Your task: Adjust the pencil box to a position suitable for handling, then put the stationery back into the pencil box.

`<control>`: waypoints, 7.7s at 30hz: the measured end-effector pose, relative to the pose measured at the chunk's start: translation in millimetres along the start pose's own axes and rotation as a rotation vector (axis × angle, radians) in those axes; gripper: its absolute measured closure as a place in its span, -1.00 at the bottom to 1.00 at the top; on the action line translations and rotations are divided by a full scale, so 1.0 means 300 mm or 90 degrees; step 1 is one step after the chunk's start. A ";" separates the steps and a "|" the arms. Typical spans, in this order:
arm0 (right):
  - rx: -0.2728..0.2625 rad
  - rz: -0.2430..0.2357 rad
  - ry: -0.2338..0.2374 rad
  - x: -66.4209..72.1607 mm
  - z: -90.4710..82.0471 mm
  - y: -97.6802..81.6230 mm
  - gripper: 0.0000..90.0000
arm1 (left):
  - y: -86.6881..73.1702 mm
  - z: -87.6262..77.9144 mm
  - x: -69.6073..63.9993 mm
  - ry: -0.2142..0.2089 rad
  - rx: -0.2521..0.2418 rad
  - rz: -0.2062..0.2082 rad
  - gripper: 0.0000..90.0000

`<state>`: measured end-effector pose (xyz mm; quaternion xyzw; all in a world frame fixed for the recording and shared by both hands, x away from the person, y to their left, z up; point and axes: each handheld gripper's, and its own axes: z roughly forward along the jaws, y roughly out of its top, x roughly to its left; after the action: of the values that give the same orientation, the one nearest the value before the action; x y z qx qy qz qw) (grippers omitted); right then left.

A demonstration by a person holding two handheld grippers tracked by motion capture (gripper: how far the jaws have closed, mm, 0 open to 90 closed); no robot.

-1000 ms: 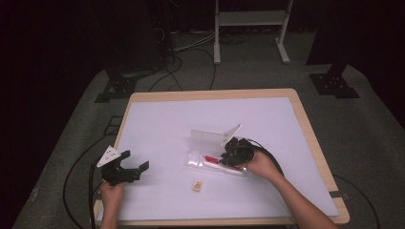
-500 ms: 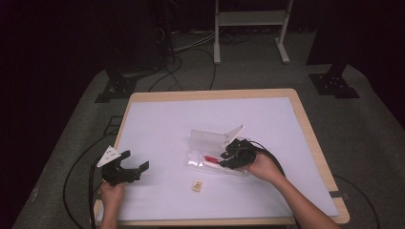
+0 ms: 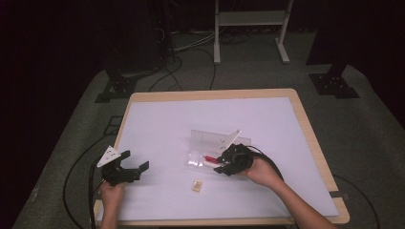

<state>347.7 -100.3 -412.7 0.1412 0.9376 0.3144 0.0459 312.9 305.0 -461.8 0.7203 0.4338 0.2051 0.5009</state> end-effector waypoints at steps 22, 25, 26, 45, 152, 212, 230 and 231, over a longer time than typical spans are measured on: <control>0.008 -0.035 0.044 0.082 0.062 0.047 0.18 | 0.000 -0.002 0.001 -0.001 0.001 0.000 -1.00; 0.008 -0.036 0.049 0.089 0.072 0.054 0.15 | 0.000 -0.002 0.001 -0.001 0.002 0.001 -1.00; 0.008 -0.036 0.049 0.089 0.072 0.054 0.15 | 0.000 -0.002 0.001 -0.001 0.002 0.001 -1.00; 0.016 -0.047 0.081 0.122 0.130 0.088 0.08 | 0.001 -0.003 0.001 -0.001 0.001 0.002 -1.00; 0.000 -0.086 0.050 0.084 0.097 0.210 0.30 | -0.002 -0.006 0.002 -0.004 -0.005 0.002 -1.00; 0.011 -0.064 0.017 -0.051 0.123 0.281 0.30 | -0.001 -0.005 -0.002 -0.004 -0.007 0.010 -1.00; 0.028 -0.049 0.018 -0.091 0.187 0.272 0.30 | -0.002 -0.007 -0.002 -0.004 -0.006 0.010 -1.00; 0.028 -0.049 0.018 -0.091 0.187 0.272 0.30 | -0.002 -0.007 -0.002 -0.004 -0.006 0.009 -1.00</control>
<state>402.9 -13.9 -408.3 0.1017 0.9495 0.2940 0.0419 310.8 305.7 -461.3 0.7217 0.4258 0.2085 0.5043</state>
